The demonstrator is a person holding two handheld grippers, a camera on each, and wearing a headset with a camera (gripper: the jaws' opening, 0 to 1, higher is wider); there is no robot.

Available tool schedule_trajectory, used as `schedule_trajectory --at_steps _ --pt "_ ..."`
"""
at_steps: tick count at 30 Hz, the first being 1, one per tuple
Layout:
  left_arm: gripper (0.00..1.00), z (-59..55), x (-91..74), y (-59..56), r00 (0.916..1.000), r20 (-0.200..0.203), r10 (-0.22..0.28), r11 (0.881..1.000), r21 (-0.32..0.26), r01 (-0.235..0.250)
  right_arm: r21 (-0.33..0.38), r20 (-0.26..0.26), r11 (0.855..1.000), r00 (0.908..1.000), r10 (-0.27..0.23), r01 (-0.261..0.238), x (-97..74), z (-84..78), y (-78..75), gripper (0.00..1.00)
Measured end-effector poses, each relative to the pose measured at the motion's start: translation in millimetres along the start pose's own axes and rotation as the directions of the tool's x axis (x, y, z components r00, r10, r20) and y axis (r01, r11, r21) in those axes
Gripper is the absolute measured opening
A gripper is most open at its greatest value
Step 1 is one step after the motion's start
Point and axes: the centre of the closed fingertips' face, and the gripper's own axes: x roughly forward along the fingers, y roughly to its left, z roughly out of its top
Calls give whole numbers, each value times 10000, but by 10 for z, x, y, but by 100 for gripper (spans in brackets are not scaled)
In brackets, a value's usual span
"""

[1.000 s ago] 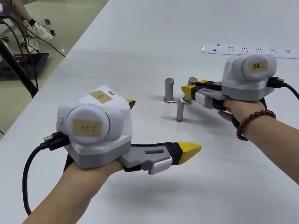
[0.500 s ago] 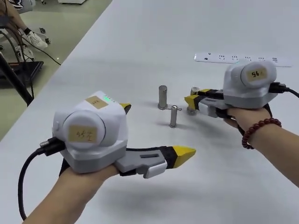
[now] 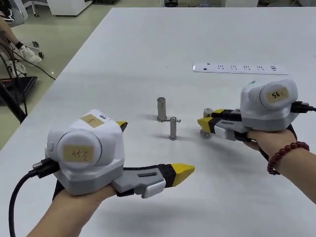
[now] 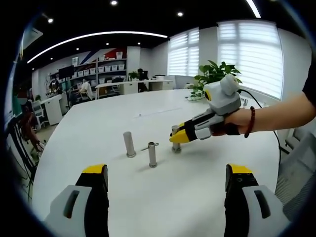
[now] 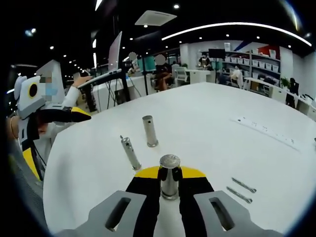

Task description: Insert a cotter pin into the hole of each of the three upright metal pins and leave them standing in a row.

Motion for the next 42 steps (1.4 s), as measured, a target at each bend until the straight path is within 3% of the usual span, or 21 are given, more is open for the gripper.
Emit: schedule_trajectory --at_steps 6,13,20,24,30,42 --pt "98 4 -12 11 9999 45 90 10000 -1 -90 -125 -135 9997 9997 213 -215 -143 -97 146 8" --pt "97 -6 -5 5 9999 125 93 10000 -5 -93 -126 -183 9984 9983 548 -550 -206 -162 212 8" --pt "95 -55 5 29 9996 -84 252 9996 131 -251 -312 -207 9967 9971 738 -745 -291 -181 365 8" --pt "95 -50 10 21 9997 -23 234 9997 113 -234 -706 -280 9932 9955 903 -921 -322 -217 440 8" --pt "94 -73 8 6 9997 -130 229 9994 244 -226 -1224 -275 9866 9941 1050 -1076 -337 -244 426 8" --pt "94 -83 1 2 9996 -171 218 9995 211 -214 -1278 -336 9801 9883 1485 -1516 -329 -285 427 9"
